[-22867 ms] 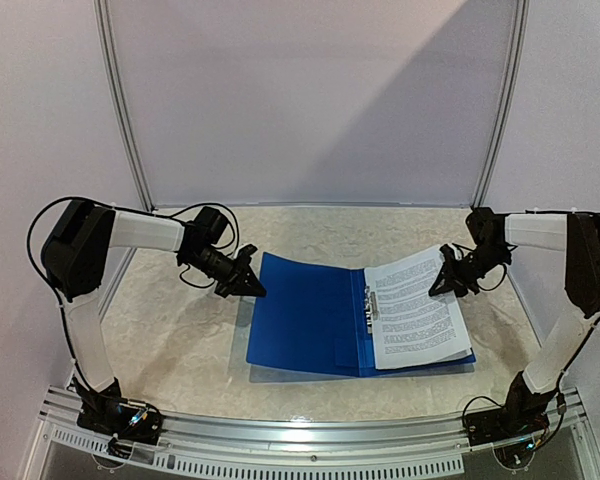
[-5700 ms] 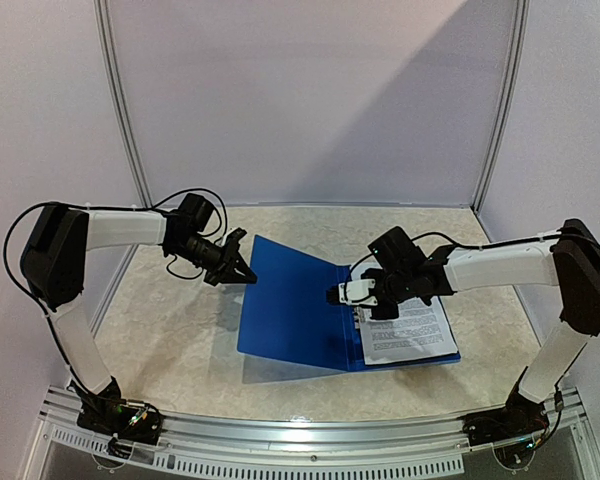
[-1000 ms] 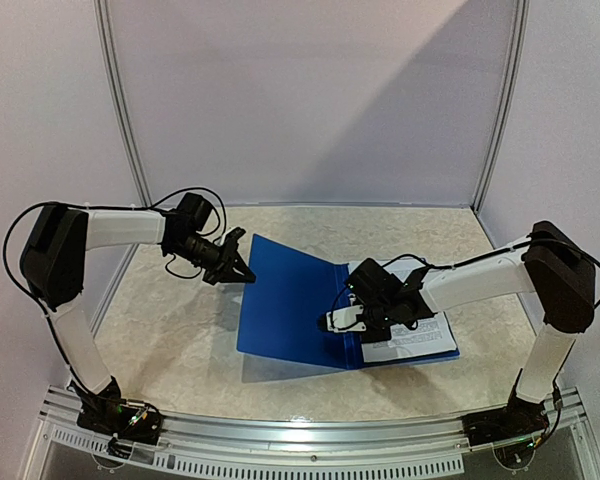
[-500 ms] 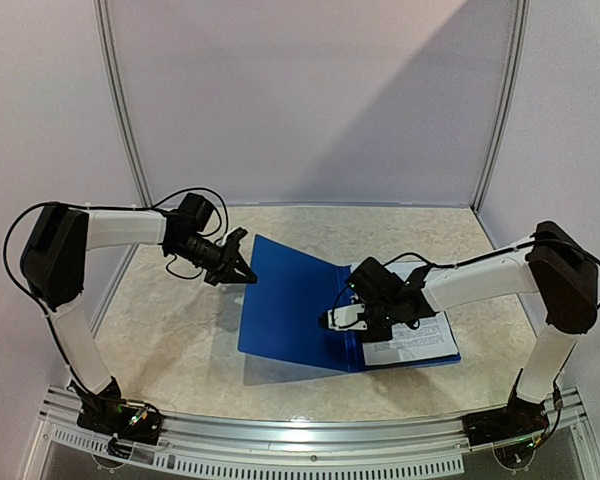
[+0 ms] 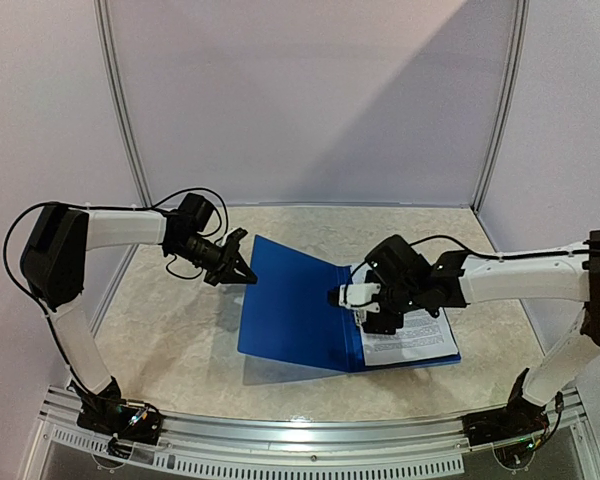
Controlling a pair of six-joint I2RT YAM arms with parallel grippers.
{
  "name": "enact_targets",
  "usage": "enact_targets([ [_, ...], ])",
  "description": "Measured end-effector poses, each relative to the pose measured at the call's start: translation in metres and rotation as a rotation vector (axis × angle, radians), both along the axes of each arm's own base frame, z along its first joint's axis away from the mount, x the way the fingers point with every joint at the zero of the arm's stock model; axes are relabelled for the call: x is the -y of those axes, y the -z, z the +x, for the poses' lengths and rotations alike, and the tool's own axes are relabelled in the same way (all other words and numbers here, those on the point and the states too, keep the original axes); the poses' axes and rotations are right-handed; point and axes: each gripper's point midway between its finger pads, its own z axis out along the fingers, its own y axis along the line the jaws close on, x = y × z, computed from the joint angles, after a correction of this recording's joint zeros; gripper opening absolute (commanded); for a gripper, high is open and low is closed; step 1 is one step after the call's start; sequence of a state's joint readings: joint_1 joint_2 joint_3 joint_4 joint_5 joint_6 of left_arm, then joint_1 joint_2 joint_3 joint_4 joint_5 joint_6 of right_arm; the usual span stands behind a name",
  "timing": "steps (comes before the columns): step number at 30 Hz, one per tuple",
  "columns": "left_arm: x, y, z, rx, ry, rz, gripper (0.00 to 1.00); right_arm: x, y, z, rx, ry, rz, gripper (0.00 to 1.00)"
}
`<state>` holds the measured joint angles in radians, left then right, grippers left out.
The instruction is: Put the files into the folder
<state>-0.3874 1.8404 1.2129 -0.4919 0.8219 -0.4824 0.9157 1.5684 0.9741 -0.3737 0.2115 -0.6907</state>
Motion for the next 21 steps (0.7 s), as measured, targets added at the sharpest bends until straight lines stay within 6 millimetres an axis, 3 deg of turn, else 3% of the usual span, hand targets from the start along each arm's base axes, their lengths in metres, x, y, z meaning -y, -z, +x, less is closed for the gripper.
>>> enact_targets([
  [2, 0.000, 0.000, 0.000, 0.000, 0.000, 0.000, 0.00, 0.005, -0.025, 0.015, 0.006, 0.118, 0.096, 0.82],
  [4, 0.000, 0.000, 0.000, 0.000, 0.000, 0.002, 0.00, 0.026, -0.054, 0.048, -0.011, 0.335, 0.223, 0.76],
  [6, 0.000, 0.000, 0.000, 0.002, 0.001, 0.004, 0.00, 0.067, -0.079, 0.088, -0.041, 0.623, 0.362, 0.71],
  [8, -0.001, 0.001, 0.000, 0.002, 0.000, 0.006, 0.00, 0.120, -0.086, 0.119, -0.071, 0.896, 0.459, 0.70],
  [10, -0.001, 0.001, 0.000, 0.003, -0.001, 0.009, 0.00, 0.171, -0.067, 0.131, -0.130, 1.152, 0.496, 0.70],
  [13, -0.001, 0.001, 0.001, 0.005, -0.001, 0.013, 0.03, 0.214, -0.009, 0.115, -0.273, 1.405, 0.433, 0.70],
  [15, -0.002, 0.002, 0.001, 0.008, -0.001, 0.017, 0.06, 0.224, 0.029, 0.091, -0.375, 1.505, 0.355, 0.70],
  [17, -0.002, 0.001, 0.002, 0.011, -0.002, 0.019, 0.09, 0.229, 0.053, 0.070, -0.459, 1.567, 0.303, 0.70],
  [21, -0.002, 0.001, 0.002, 0.019, 0.002, 0.020, 0.20, 0.227, 0.067, 0.061, -0.549, 1.606, 0.315, 0.65],
])
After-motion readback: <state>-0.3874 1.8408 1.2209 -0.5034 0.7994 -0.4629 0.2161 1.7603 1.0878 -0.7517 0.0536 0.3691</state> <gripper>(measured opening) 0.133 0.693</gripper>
